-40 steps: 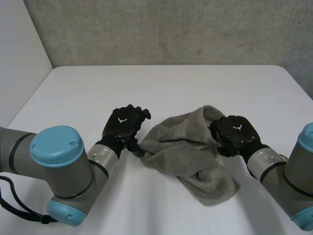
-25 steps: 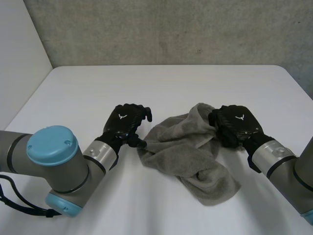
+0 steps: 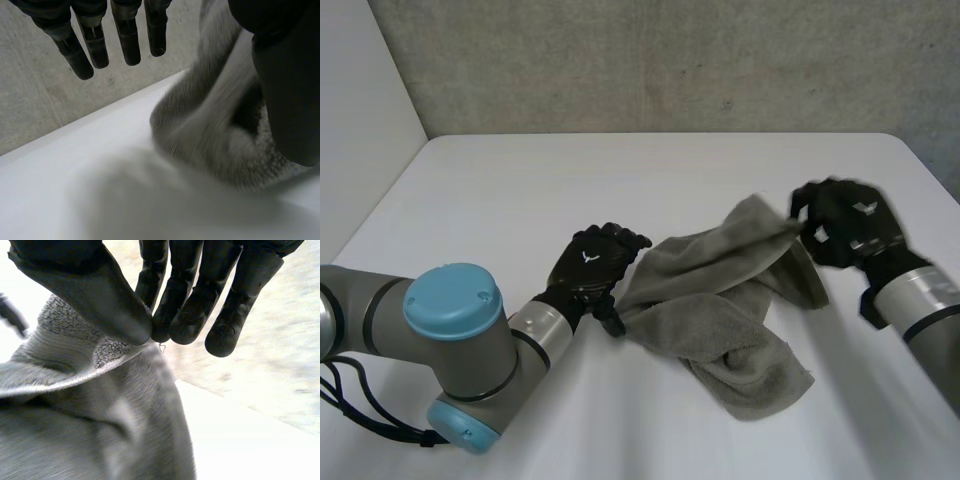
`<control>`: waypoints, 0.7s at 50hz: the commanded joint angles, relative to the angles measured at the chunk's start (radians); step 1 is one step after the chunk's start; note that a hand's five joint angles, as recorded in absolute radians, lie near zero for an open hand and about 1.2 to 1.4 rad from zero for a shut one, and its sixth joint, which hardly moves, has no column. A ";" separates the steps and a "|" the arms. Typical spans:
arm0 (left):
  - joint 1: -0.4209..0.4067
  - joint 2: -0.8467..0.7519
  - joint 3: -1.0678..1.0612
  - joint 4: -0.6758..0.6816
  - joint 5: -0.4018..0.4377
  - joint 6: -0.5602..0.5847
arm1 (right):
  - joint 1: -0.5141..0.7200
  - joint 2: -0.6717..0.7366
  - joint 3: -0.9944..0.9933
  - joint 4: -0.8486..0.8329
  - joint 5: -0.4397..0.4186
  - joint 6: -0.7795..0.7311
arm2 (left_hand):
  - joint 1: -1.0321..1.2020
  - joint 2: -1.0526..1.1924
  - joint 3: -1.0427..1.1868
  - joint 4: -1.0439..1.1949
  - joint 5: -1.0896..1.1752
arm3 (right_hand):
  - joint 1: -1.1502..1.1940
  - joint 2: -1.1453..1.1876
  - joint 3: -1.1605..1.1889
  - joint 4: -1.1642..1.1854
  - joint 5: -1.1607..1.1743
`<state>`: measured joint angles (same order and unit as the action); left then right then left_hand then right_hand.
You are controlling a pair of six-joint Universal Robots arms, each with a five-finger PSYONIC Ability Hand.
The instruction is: Fold the towel.
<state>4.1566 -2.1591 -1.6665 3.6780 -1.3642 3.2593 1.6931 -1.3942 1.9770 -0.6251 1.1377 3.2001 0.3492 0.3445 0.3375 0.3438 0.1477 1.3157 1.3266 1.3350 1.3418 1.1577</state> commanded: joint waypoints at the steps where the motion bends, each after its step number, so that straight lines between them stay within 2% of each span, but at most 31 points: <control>1: -0.006 -0.031 0.030 -0.029 -0.006 0.005 | -0.066 -0.071 0.032 -0.057 0.007 0.161 | 0.160 0.165 0.172 0.166 0.187 | 0.081 0.070 0.061 0.054 0.064; 7: -0.006 -0.071 0.077 -0.058 -0.007 0.003 | -0.064 -0.072 0.036 -0.062 -0.018 0.153 | 0.357 0.362 0.369 0.363 0.384 | 0.081 0.070 0.061 0.054 0.064; 19: -0.015 -0.076 0.140 -0.102 -0.006 -0.020 | -0.066 -0.066 0.031 -0.051 -0.069 0.153 | 0.352 0.356 0.363 0.357 0.379 | 0.081 0.070 0.061 0.054 0.064; 27: -0.049 -0.048 0.177 -0.193 0.016 -0.121 | -0.066 -0.062 0.023 -0.048 -0.069 0.133 | 0.340 0.345 0.352 0.345 0.367 | 0.081 0.070 0.061 0.054 0.064; 35: -0.085 -0.140 0.263 -0.260 0.036 -0.121 | -0.066 -0.062 0.020 -0.047 -0.070 0.124 | 0.366 0.371 0.378 0.372 0.393 | 0.081 0.070 0.061 0.054 0.064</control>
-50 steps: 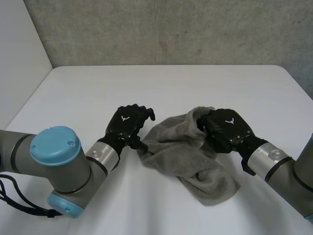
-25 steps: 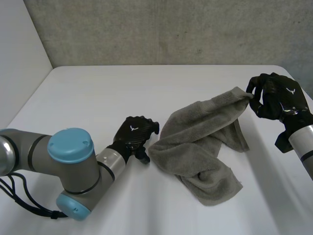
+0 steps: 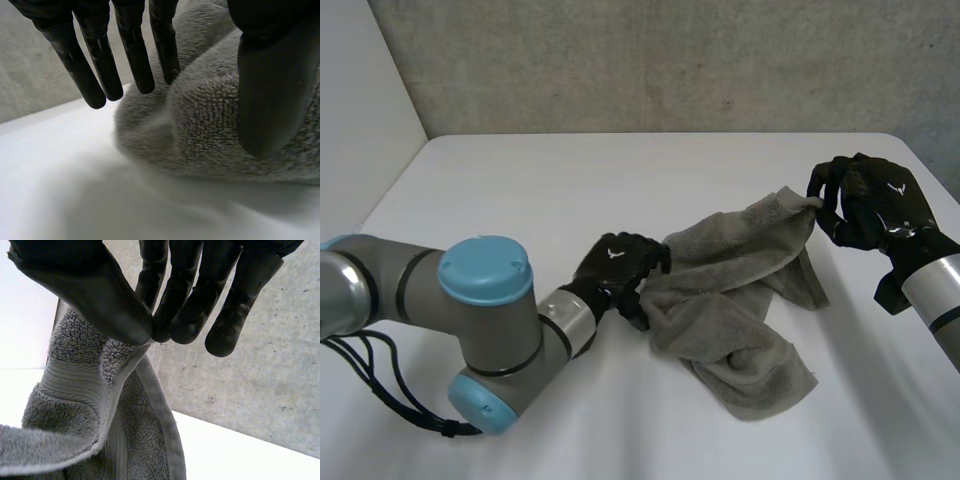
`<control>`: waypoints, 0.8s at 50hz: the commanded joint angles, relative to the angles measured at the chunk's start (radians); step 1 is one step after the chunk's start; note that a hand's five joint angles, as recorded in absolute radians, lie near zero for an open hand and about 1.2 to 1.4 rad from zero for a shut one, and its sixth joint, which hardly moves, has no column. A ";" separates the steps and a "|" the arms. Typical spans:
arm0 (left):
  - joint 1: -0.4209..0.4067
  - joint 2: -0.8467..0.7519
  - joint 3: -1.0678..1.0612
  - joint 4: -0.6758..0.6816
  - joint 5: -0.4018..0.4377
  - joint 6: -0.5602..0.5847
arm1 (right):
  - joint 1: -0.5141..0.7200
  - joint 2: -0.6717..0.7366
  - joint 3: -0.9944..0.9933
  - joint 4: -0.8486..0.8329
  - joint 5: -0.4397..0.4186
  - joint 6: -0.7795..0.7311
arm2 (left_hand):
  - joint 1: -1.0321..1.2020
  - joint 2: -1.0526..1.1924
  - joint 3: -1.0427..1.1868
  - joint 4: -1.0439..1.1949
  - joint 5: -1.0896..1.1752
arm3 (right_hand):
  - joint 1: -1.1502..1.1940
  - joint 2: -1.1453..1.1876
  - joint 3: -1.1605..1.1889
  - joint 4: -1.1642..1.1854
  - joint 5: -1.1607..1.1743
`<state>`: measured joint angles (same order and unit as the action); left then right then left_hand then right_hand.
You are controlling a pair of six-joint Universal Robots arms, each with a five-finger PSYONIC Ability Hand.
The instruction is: Fold the towel.
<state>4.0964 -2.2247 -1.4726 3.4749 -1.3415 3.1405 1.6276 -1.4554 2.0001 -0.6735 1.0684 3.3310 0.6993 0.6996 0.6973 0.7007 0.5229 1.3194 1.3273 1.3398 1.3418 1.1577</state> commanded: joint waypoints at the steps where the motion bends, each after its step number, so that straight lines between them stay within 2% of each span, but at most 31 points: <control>1: -0.027 -0.094 0.092 -0.080 0.013 -0.002 | 0.000 0.000 -0.003 0.002 -0.001 -0.007 | 0.089 0.089 0.091 0.088 0.091 | 0.077 0.069 0.056 0.054 0.064; 2: -0.027 -0.095 0.092 -0.080 0.013 -0.002 | 0.000 0.000 -0.003 0.002 -0.001 -0.007 | 0.090 0.089 0.092 0.088 0.091 | 0.077 0.069 0.056 0.054 0.064; 4: -0.027 -0.122 0.135 -0.123 0.013 -0.003 | 0.000 -0.005 -0.007 0.003 -0.001 -0.007 | 0.428 0.428 0.430 0.427 0.430 | 0.077 0.069 0.056 0.054 0.064; 5: -0.027 -0.122 0.135 -0.123 0.013 -0.003 | 0.000 -0.005 -0.007 0.003 -0.001 -0.007 | 0.430 0.430 0.432 0.429 0.432 | 0.077 0.069 0.056 0.054 0.064; 6: -0.027 -0.125 0.152 -0.140 0.012 -0.007 | 0.000 -0.009 -0.012 0.006 0.001 -0.007 | 0.616 0.616 0.618 0.615 0.618 | 0.077 0.069 0.056 0.054 0.064; 7: -0.027 -0.125 0.166 -0.154 0.010 -0.011 | 0.000 -0.013 -0.018 0.015 0.002 -0.007 | 0.696 0.696 0.698 0.695 0.698 | 0.077 0.069 0.056 0.054 0.064; 13: -0.018 -0.067 0.172 -0.209 0.009 -0.020 | 0.009 -0.025 -0.078 0.129 -0.015 -0.013 | 0.697 0.697 0.699 0.696 0.699 | 0.077 0.069 0.056 0.054 0.064; 15: -0.002 0.020 0.155 -0.220 0.015 -0.020 | 0.044 -0.020 -0.166 0.274 -0.047 -0.040 | 0.697 0.697 0.699 0.696 0.699 | 0.077 0.069 0.056 0.054 0.064; 16: -0.002 0.020 0.155 -0.220 0.015 -0.020 | 0.044 -0.020 -0.167 0.275 -0.047 -0.041 | 0.697 0.697 0.699 0.696 0.699 | 0.077 0.069 0.056 0.054 0.064; 18: 0.042 0.092 0.117 -0.215 0.027 -0.017 | 0.084 -0.005 -0.251 0.418 -0.050 -0.108 | 0.697 0.697 0.699 0.696 0.699 | 0.077 0.069 0.056 0.054 0.064; 24: 0.104 0.185 0.106 -0.227 0.071 -0.010 | 0.126 -0.006 -0.353 0.592 -0.039 -0.245 | 0.697 0.697 0.699 0.696 0.699 | 0.077 0.069 0.056 0.054 0.064; 26: 0.123 0.230 0.103 -0.234 0.093 0.000 | 0.156 -0.011 -0.446 0.771 -0.028 -0.304 | 0.697 0.697 0.699 0.696 0.699 | 0.077 0.069 0.056 0.054 0.064; 29: 0.137 0.255 0.101 -0.244 0.099 0.003 | 0.166 -0.006 -0.489 0.871 -0.027 -0.323 | 0.697 0.697 0.699 0.696 0.699 | 0.077 0.069 0.056 0.054 0.064; 31: 0.171 0.283 0.101 -0.310 0.113 0.007 | 0.175 0.015 -0.558 1.030 -0.022 -0.362 | 0.697 0.697 0.699 0.696 0.699 | 0.077 0.069 0.056 0.054 0.064; 34: 0.179 0.249 0.098 -0.365 0.124 0.042 | 0.202 0.090 -0.598 1.110 -0.001 -0.437 | 0.697 0.697 0.699 0.696 0.699 | 0.077 0.069 0.056 0.054 0.064; 37: 0.179 0.206 0.101 -0.379 0.122 0.076 | 0.232 0.133 -0.615 1.117 0.012 -0.478 | 0.697 0.697 0.699 0.696 0.699 | 0.077 0.069 0.056 0.054 0.064; 39: 0.185 0.140 0.119 -0.398 0.113 0.168 | 0.314 0.188 -0.673 1.073 0.038 -0.504 | 0.697 0.697 0.699 0.696 0.699 | 0.077 0.069 0.056 0.054 0.064; 40: 0.185 0.140 0.120 -0.398 0.113 0.168 | 0.314 0.188 -0.673 1.072 0.038 -0.504 | 0.697 0.697 0.699 0.696 0.699 | 0.077 0.069 0.056 0.054 0.064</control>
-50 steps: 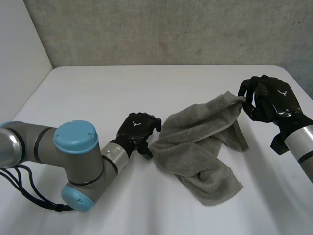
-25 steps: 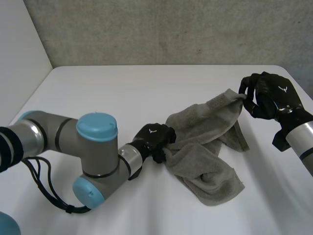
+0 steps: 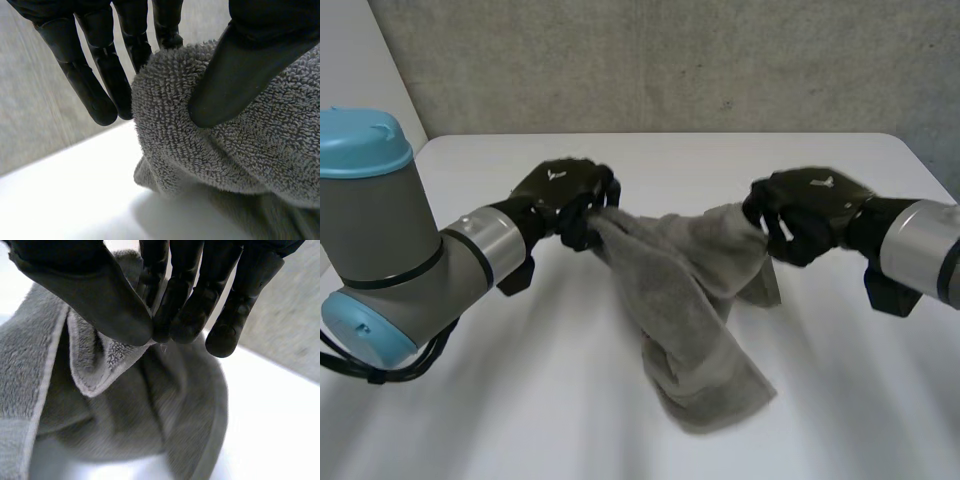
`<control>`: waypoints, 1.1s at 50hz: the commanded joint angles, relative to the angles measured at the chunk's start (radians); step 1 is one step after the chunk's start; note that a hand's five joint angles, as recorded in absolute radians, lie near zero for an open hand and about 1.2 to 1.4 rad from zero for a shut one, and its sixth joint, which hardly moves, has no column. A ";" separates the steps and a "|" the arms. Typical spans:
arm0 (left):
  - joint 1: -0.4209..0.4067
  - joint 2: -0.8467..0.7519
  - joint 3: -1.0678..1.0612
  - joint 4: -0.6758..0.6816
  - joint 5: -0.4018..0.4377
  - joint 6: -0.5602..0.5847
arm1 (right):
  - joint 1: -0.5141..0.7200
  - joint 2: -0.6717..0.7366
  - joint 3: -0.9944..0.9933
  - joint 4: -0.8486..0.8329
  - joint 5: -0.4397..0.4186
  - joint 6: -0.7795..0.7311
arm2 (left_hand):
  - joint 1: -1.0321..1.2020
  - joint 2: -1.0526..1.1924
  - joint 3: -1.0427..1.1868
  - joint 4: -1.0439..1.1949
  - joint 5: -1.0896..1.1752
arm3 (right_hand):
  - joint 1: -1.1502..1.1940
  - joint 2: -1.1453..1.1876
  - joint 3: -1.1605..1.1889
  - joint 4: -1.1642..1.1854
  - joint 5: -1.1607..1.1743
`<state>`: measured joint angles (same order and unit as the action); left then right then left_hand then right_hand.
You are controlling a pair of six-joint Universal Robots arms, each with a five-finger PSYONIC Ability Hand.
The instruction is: Fold the towel.
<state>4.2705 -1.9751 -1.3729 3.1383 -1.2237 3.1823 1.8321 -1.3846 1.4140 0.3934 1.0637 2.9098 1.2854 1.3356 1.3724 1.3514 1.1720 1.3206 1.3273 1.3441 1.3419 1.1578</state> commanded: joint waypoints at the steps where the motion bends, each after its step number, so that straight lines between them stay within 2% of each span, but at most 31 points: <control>1: 0.009 -0.129 0.050 -0.063 -0.013 0.171 | 0.145 0.133 -0.119 -0.052 0.054 -0.080 | 0.111 0.061 0.024 0.045 0.050 | 0.076 0.069 0.052 0.054 0.064; 2: 0.012 -0.137 0.096 -0.064 -0.029 0.192 | 0.171 0.134 -0.142 -0.136 0.064 -0.075 | 0.111 0.061 0.024 0.045 0.050 | 0.076 0.069 0.052 0.054 0.064; 3: 0.012 -0.137 0.097 -0.064 -0.030 0.193 | 0.171 0.134 -0.142 -0.137 0.064 -0.075 | 0.111 0.061 0.024 0.045 0.050 | 0.076 0.069 0.052 0.054 0.064; 4: 0.012 -0.137 0.156 -0.063 -0.065 0.191 | 0.183 0.131 -0.154 -0.244 0.077 -0.064 | 0.111 0.061 0.024 0.045 0.050 | 0.076 0.069 0.052 0.054 0.064; 5: 0.014 -0.131 0.231 -0.064 -0.112 0.179 | 0.184 0.131 -0.155 -0.245 0.078 -0.064 | 0.111 0.061 0.024 0.045 0.050 | 0.076 0.069 0.052 0.054 0.064; 6: 0.014 -0.131 0.232 -0.064 -0.112 0.179 | 0.191 0.115 -0.152 -0.377 0.096 -0.032 | 0.111 0.061 0.024 0.045 0.050 | 0.076 0.069 0.052 0.054 0.064; 7: 0.017 -0.122 0.317 -0.066 -0.163 0.164 | 0.193 0.061 -0.136 -0.518 0.117 0.018 | 0.111 0.061 0.024 0.045 0.050 | 0.076 0.069 0.052 0.054 0.064; 8: 0.017 -0.122 0.317 -0.066 -0.163 0.163 | 0.193 0.061 -0.136 -0.519 0.117 0.019 | 0.111 0.061 0.024 0.045 0.050 | 0.076 0.069 0.052 0.054 0.064; 10: 0.041 -0.085 0.488 -0.066 -0.241 0.131 | 0.181 -0.113 -0.077 -0.765 0.166 0.168 | 0.111 0.061 0.024 0.045 0.050 | 0.076 0.069 0.052 0.054 0.064; 11: 0.041 -0.085 0.489 -0.066 -0.241 0.131 | 0.180 -0.114 -0.076 -0.766 0.167 0.169 | 0.111 0.061 0.024 0.045 0.050 | 0.076 0.069 0.052 0.054 0.064; 13: 0.074 -0.033 0.631 -0.066 -0.258 0.088 | 0.176 -0.209 -0.049 -0.890 0.208 0.312 | 0.111 0.061 0.024 0.045 0.050 | 0.076 0.069 0.052 0.054 0.064; 16: 0.080 -0.011 0.683 -0.066 -0.257 0.064 | 0.177 -0.218 -0.052 -0.883 0.213 0.359 | 0.111 0.061 0.024 0.045 0.050 | 0.076 0.069 0.052 0.054 0.064; 19: 0.086 0.016 0.739 -0.069 -0.240 0.039 | 0.159 -0.223 -0.073 -0.782 0.202 0.378 | 0.111 0.061 0.024 0.045 0.050 | 0.076 0.069 0.052 0.054 0.064; 21: 0.078 0.027 0.726 -0.086 -0.218 0.035 | 0.151 -0.209 -0.095 -0.629 0.179 0.356 | 0.111 0.061 0.024 0.045 0.050 | 0.076 0.069 0.052 0.054 0.064; 22: 0.078 0.027 0.726 -0.086 -0.218 0.035 | 0.151 -0.209 -0.095 -0.628 0.179 0.356 | 0.111 0.061 0.024 0.045 0.050 | 0.076 0.069 0.052 0.054 0.064; 26: 0.069 0.051 0.565 -0.148 -0.160 0.039 | 0.147 -0.136 -0.090 -0.448 0.110 0.258 | 0.111 0.061 0.024 0.045 0.050 | 0.076 0.069 0.052 0.054 0.064; 27: 0.069 0.051 0.564 -0.149 -0.160 0.039 | 0.147 -0.136 -0.090 -0.447 0.110 0.258 | 0.111 0.061 0.024 0.045 0.050 | 0.076 0.069 0.052 0.054 0.064; 29: 0.068 0.067 0.381 -0.165 -0.111 0.042 | 0.147 -0.085 -0.067 -0.363 0.079 0.159 | 0.111 0.061 0.024 0.045 0.050 | 0.076 0.069 0.052 0.054 0.064; 30: 0.068 0.067 0.380 -0.165 -0.111 0.042 | 0.147 -0.085 -0.067 -0.363 0.079 0.158 | 0.111 0.061 0.024 0.045 0.050 | 0.076 0.069 0.052 0.054 0.064; 32: 0.072 0.093 0.183 -0.144 -0.070 0.048 | 0.141 -0.048 -0.023 -0.311 0.081 0.067 | 0.111 0.061 0.024 0.045 0.050 | 0.076 0.069 0.052 0.054 0.064; 38: 0.084 0.105 -0.071 -0.041 -0.037 0.085 | 0.118 -0.007 0.063 -0.295 0.075 -0.015 | 0.111 0.061 0.024 0.045 0.050 | 0.076 0.069 0.052 0.054 0.064; 40: 0.087 0.105 -0.199 0.041 -0.034 0.140 | 0.069 0.021 0.108 -0.291 0.067 -0.032 | 0.111 0.061 0.024 0.045 0.050 | 0.076 0.069 0.052 0.054 0.064; 45: 0.092 0.102 -0.314 0.117 -0.033 0.228 | -0.008 0.027 0.161 -0.304 0.078 -0.018 | 0.111 0.061 0.024 0.045 0.050 | 0.076 0.069 0.052 0.054 0.064; 49: 0.094 0.099 -0.336 0.134 -0.036 0.251 | -0.096 0.022 0.206 -0.349 0.082 -0.007 | 0.111 0.061 0.024 0.045 0.050 | 0.076 0.069 0.052 0.054 0.064; 51: 0.094 0.097 -0.333 0.135 -0.039 0.249 | -0.155 0.013 0.250 -0.422 0.099 0.018 | 0.111 0.061 0.024 0.045 0.050 | 0.076 0.069 0.052 0.054 0.064; 54: 0.092 0.099 -0.328 0.137 -0.040 0.246 | -0.171 0.007 0.269 -0.447 0.110 0.028 | 0.111 0.061 0.024 0.045 0.050 | 0.076 0.069 0.052 0.054 0.064; 55: 0.092 0.099 -0.321 0.138 -0.043 0.243 | -0.177 0.006 0.285 -0.462 0.119 0.034 | -0.118 -0.169 -0.205 -0.184 -0.180 | 0.076 0.069 0.052 0.054 0.064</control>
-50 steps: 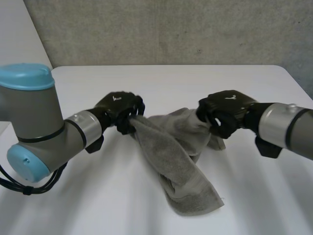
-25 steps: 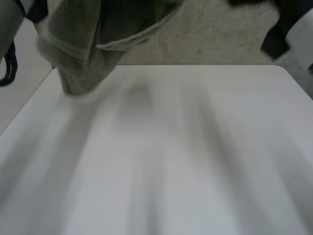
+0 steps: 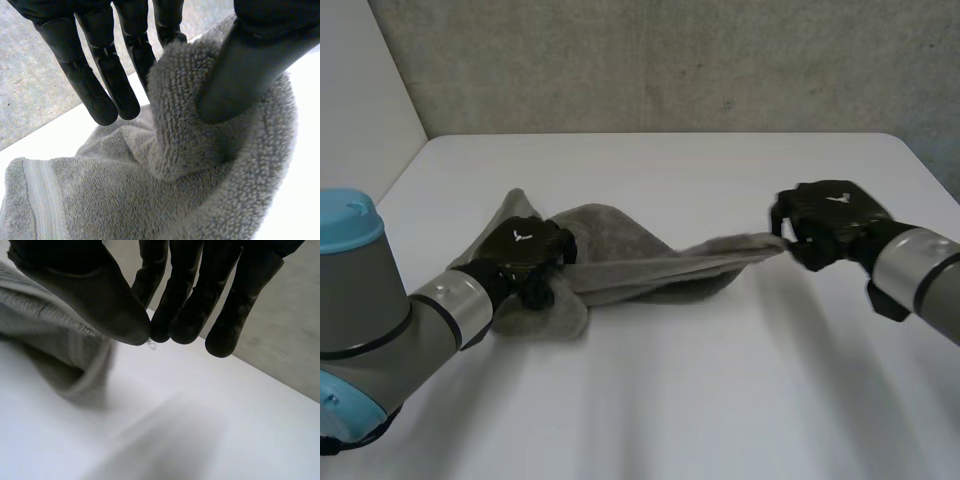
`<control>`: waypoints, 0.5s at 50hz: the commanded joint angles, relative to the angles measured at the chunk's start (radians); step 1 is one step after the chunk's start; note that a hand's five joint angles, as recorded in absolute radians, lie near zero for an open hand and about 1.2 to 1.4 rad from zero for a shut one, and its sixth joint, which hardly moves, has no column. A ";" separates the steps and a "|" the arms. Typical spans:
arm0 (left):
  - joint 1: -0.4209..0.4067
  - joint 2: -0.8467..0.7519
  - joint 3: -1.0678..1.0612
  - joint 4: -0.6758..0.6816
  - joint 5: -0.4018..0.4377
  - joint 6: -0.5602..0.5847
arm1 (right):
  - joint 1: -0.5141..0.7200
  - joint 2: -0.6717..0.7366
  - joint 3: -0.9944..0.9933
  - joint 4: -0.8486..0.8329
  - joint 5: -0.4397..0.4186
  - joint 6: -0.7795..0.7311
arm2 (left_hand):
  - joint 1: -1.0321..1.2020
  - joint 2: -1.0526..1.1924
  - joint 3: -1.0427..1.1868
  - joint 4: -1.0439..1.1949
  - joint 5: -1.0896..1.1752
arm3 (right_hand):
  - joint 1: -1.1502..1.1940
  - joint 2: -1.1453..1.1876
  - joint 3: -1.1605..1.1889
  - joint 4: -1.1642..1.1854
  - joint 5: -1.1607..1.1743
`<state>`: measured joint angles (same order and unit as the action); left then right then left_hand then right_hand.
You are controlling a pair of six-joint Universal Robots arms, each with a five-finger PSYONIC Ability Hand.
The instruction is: Fold the towel.
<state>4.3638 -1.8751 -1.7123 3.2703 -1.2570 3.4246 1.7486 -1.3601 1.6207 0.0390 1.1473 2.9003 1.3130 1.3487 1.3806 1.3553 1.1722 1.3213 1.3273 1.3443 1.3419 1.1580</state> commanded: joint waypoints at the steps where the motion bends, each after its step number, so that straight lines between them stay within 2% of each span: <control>1: -0.003 -0.001 0.022 0.014 -0.015 -0.002 | -0.103 -0.016 0.093 -0.114 0.038 0.051 | -0.456 -0.492 -0.524 -0.499 -0.490 | 0.075 0.069 0.052 0.054 0.064; 2: -0.003 -0.001 0.022 0.014 -0.015 -0.002 | -0.103 -0.016 0.093 -0.114 0.038 0.051 | -0.459 -0.495 -0.527 -0.502 -0.493 | 0.075 0.069 0.052 0.054 0.064; 4: -0.006 0.005 0.031 0.032 -0.037 -0.033 | -0.132 -0.014 0.126 -0.128 0.048 0.053 | -0.962 -0.998 -1.030 -1.004 -0.996 | 0.075 0.069 0.052 0.054 0.064; 5: -0.006 0.005 0.031 0.032 -0.038 -0.033 | -0.132 -0.014 0.127 -0.128 0.048 0.053 | -0.964 -1.000 -1.032 -1.007 -0.998 | 0.075 0.069 0.052 0.054 0.064; 6: -0.006 0.010 0.039 0.034 -0.053 -0.054 | -0.152 -0.016 0.140 -0.146 0.061 0.057 | -1.121 -1.157 -1.189 -1.164 -1.155 | 0.075 0.069 0.052 0.054 0.064; 11: -0.004 0.031 0.039 0.028 -0.087 -0.088 | -0.172 -0.010 0.169 -0.223 0.126 0.098 | -1.123 -1.159 -1.191 -1.165 -1.157 | 0.075 0.069 0.052 0.054 0.064; 16: 0.011 0.037 0.011 0.022 -0.081 -0.079 | -0.169 -0.002 0.183 -0.251 0.190 0.114 | -1.097 -1.132 -1.164 -1.139 -1.130 | 0.075 0.069 0.052 0.054 0.064; 20: 0.039 0.042 -0.048 0.009 -0.052 -0.065 | -0.164 -0.004 0.192 -0.266 0.242 0.109 | -1.015 -1.050 -1.082 -1.057 -1.048 | 0.075 0.069 0.052 0.054 0.064; 25: 0.103 0.047 -0.108 -0.032 0.017 0.005 | -0.159 -0.004 0.199 -0.274 0.247 0.108 | -0.944 -0.980 -1.012 -0.986 -0.978 | 0.075 0.069 0.052 0.054 0.064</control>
<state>4.3949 -1.8332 -1.7388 3.2829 -1.3190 3.3544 1.5808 -1.3636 1.8120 -0.2243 1.3695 3.0140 0.2935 0.3058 0.3044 0.2992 0.1276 1.3207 1.3273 1.3443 1.3420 1.1625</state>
